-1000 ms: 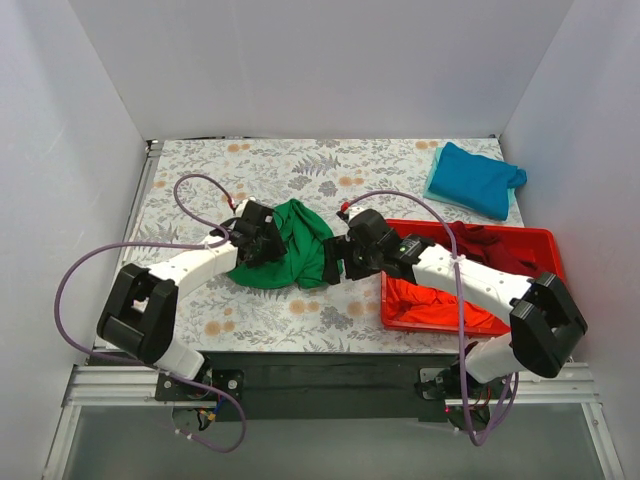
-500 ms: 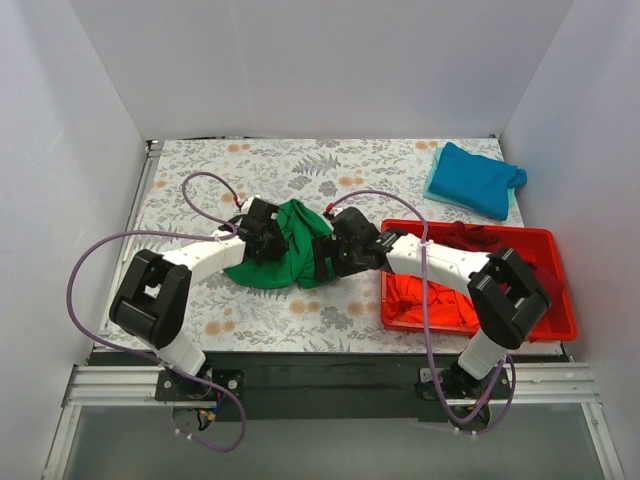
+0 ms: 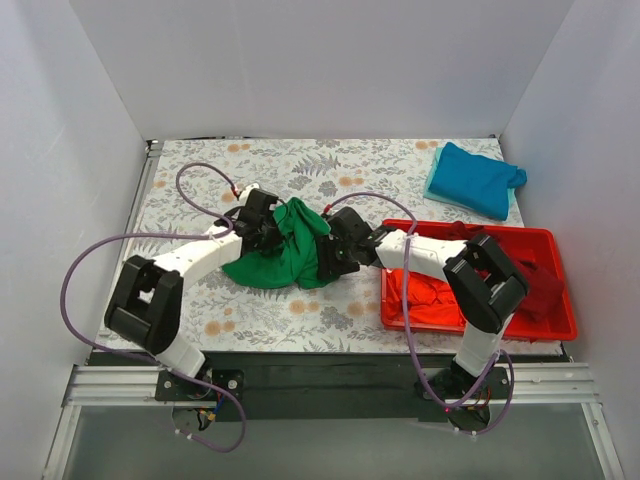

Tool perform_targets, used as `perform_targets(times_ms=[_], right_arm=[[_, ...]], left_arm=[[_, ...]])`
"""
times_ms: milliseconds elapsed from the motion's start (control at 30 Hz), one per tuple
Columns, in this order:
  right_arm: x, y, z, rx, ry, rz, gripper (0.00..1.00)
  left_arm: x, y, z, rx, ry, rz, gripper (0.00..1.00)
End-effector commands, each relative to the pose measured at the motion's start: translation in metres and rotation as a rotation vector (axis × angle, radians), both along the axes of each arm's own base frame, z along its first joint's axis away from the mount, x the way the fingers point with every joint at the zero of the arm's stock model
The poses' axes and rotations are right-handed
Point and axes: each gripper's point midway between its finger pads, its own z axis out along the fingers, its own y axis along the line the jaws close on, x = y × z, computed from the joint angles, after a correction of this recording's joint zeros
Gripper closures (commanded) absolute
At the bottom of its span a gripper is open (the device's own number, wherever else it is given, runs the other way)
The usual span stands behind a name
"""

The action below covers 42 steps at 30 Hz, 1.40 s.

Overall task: Fold and stack the t-shirts
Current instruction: Flatten the tshirt out

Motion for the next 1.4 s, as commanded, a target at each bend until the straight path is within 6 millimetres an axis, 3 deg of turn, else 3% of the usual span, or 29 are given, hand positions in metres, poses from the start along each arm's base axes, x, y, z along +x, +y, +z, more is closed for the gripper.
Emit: perform_targets(times_ms=[0, 133, 167, 233, 267, 300, 367, 400, 533, 567, 600, 667, 733, 833, 933, 1000, 1033, 1067, 1100, 1133, 1167, 1200, 1233, 1267, 1300, 1333, 1367], right_arm=[[0.012, 0.020, 0.017, 0.083, -0.038, 0.010, 0.47], [0.013, 0.023, 0.013, 0.078, -0.030, 0.012, 0.81], [0.015, 0.022, 0.014, 0.079, -0.033, 0.008, 0.98], [0.017, 0.021, 0.016, 0.081, -0.036, 0.004, 0.99], [0.018, 0.021, 0.026, 0.096, -0.051, 0.002, 0.99], [0.021, 0.019, 0.033, 0.105, -0.062, -0.006, 0.99], [0.024, 0.012, 0.062, 0.122, -0.108, -0.017, 0.99], [0.027, 0.007, 0.074, 0.123, -0.130, -0.024, 0.99], [0.032, -0.021, 0.158, 0.142, -0.302, -0.059, 0.99], [0.029, -0.030, 0.171, 0.134, -0.312, -0.066, 0.99], [0.028, -0.038, 0.205, 0.169, -0.384, -0.077, 0.99], [0.021, -0.050, 0.233, 0.182, -0.431, -0.084, 0.99], [0.013, -0.063, 0.278, 0.238, -0.523, -0.099, 0.99], [0.009, -0.076, 0.318, 0.266, -0.617, -0.111, 0.99], [0.018, -0.075, 0.333, 0.247, -0.666, -0.108, 0.99], [0.030, -0.072, 0.331, 0.208, -0.682, -0.098, 0.99], [0.043, -0.065, 0.318, 0.173, -0.661, -0.095, 0.99], [0.052, -0.061, 0.323, 0.179, -0.666, -0.102, 0.99], [0.067, -0.066, 0.323, 0.172, -0.662, -0.125, 0.99], [0.082, -0.056, 0.307, 0.168, -0.616, -0.108, 0.99], [0.095, -0.055, 0.318, 0.191, -0.626, -0.123, 0.99], [0.114, -0.063, 0.317, 0.190, -0.622, -0.156, 0.99], [0.133, -0.055, 0.298, 0.178, -0.580, -0.155, 0.99], [0.145, -0.054, 0.297, 0.183, -0.575, -0.160, 0.99], [0.163, -0.060, 0.310, 0.196, -0.600, -0.186, 0.99], [0.174, -0.045, 0.289, 0.211, -0.542, -0.136, 0.90], [0.180, -0.042, 0.281, 0.213, -0.519, -0.129, 0.42]], left_arm=[[0.012, 0.012, 0.069, -0.024, -0.157, 0.041, 1.00], [0.002, 0.029, 0.111, -0.054, -0.236, 0.059, 1.00], [-0.003, 0.032, 0.114, -0.050, -0.234, 0.057, 1.00], [-0.009, 0.040, 0.135, -0.059, -0.277, 0.064, 1.00], [-0.015, 0.045, 0.138, -0.049, -0.271, 0.068, 1.00], [-0.019, 0.050, 0.155, -0.061, -0.306, 0.076, 1.00], [-0.026, 0.064, 0.169, -0.042, -0.325, 0.100, 1.00], [-0.030, 0.072, 0.190, -0.049, -0.372, 0.118, 1.00], [-0.052, 0.091, 0.238, -0.056, -0.474, 0.148, 1.00], [-0.056, 0.094, 0.248, -0.063, -0.501, 0.158, 1.00], [-0.066, 0.100, 0.266, -0.079, -0.545, 0.167, 1.00], [-0.077, 0.109, 0.284, -0.087, -0.593, 0.195, 1.00], [-0.094, 0.122, 0.306, -0.100, -0.653, 0.227, 1.00], [-0.113, 0.139, 0.327, -0.102, -0.726, 0.276, 1.00], [-0.119, 0.145, 0.328, -0.087, -0.752, 0.279, 1.00], [-0.105, 0.132, 0.305, -0.062, -0.682, 0.227, 1.00], [-0.098, 0.125, 0.295, -0.057, -0.650, 0.202, 1.00], [-0.090, 0.117, 0.284, -0.049, -0.618, 0.174, 1.00], [-0.074, 0.108, 0.259, -0.009, -0.550, 0.135, 1.00], [-0.064, 0.105, 0.252, 0.012, -0.541, 0.122, 1.00], [-0.055, 0.105, 0.242, 0.044, -0.518, 0.123, 1.00], [-0.037, 0.116, 0.220, 0.096, -0.458, 0.152, 1.00], [-0.024, 0.117, 0.213, 0.092, -0.447, 0.122, 1.00], [-0.009, 0.123, 0.193, 0.086, -0.392, 0.124, 1.00], [0.002, 0.152, 0.184, 0.075, -0.368, 0.198, 1.00], [0.011, 0.159, 0.176, 0.052, -0.357, 0.217, 0.76], [0.020, 0.162, 0.158, 0.041, -0.305, 0.216, 0.55]])
